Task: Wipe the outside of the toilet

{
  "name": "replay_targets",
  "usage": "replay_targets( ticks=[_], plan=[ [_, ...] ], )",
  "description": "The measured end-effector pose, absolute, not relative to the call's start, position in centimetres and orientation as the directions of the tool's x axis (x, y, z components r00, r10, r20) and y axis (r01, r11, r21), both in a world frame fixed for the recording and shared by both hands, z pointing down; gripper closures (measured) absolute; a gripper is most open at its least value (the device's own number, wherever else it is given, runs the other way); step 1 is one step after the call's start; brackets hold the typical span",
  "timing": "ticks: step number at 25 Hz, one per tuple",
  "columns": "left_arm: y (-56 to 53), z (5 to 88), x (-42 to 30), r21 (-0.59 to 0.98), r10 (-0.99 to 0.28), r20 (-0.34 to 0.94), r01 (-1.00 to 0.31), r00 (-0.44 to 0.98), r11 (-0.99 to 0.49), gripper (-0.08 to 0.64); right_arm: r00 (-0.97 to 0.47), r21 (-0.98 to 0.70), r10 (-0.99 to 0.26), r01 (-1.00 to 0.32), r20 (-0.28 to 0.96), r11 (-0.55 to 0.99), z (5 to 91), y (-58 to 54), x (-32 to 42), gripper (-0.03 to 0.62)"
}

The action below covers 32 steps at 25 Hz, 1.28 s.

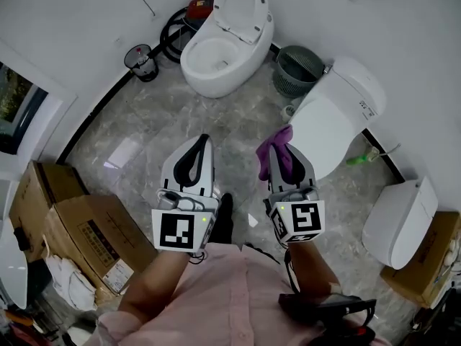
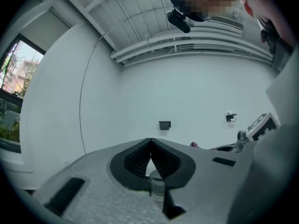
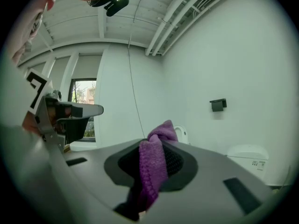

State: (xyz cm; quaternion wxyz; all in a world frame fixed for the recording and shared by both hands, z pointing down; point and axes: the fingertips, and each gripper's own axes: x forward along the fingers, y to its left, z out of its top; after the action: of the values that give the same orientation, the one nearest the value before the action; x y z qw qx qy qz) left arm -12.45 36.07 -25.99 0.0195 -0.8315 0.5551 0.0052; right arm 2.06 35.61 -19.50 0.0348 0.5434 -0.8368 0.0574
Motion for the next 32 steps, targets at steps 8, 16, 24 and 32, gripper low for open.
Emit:
replay_targets(
  ticks=[8,16,24,32],
  plan=[
    [29.0,-27.4,-14.1,-0.028,-0.905,-0.061,-0.907,0.421,-0.42,0.552,-0.353,-0.043,-0.931,-0.935,0.096,0.351,-20.9,29.6,1.1,0.528],
    [25.4,-25.8,-12.9,-0.037,-0.893,-0.028,-0.894,0.448,-0.447,0.552,-0.308,-0.06,-0.948,-0.951,0.084,0.304,-20.2,26.4,2.7,0.528],
    [20.2,-23.5,-10.9,-0.051,-0.887,0.018,-0.886,0.461,-0.461,0.552,-0.279,-0.074,-0.957,-0.959,0.083,0.273,-18.9,20.8,5.3,0.528],
    [9.5,-20.3,-6.2,-0.068,-0.87,0.088,-0.868,0.485,-0.491,0.552,-0.289,-0.117,-0.949,-0.954,0.129,0.274,-14.6,10.2,9.7,0.528]
  ],
)
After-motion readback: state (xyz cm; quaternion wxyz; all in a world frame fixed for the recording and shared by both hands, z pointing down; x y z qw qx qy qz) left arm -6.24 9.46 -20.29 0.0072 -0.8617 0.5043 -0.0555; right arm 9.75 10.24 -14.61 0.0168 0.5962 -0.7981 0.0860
